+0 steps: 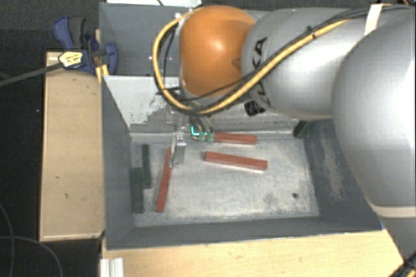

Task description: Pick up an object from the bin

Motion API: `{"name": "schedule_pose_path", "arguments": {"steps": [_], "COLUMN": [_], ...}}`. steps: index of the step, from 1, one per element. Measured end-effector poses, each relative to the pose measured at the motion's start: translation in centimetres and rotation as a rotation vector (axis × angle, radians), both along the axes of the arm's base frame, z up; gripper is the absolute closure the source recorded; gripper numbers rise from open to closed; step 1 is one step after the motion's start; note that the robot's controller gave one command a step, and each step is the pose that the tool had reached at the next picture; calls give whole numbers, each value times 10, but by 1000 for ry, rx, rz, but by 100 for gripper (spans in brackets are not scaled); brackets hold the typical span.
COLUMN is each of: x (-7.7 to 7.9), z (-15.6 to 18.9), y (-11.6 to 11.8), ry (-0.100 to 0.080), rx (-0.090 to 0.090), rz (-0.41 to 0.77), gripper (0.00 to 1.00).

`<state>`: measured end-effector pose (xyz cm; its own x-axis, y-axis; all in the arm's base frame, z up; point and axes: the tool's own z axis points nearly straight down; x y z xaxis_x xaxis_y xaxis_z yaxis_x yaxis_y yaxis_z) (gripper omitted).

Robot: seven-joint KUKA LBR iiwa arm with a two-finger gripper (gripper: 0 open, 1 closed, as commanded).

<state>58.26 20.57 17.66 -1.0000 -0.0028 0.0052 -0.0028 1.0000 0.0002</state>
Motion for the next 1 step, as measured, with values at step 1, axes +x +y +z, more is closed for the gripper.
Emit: {"name": "schedule_pose_path", "arguments": {"steps": [1], "x": [-30], "z": [-107], "y": [13], "ry": [-3], "rx": [1], "rz": [294], "gripper": [0]}}
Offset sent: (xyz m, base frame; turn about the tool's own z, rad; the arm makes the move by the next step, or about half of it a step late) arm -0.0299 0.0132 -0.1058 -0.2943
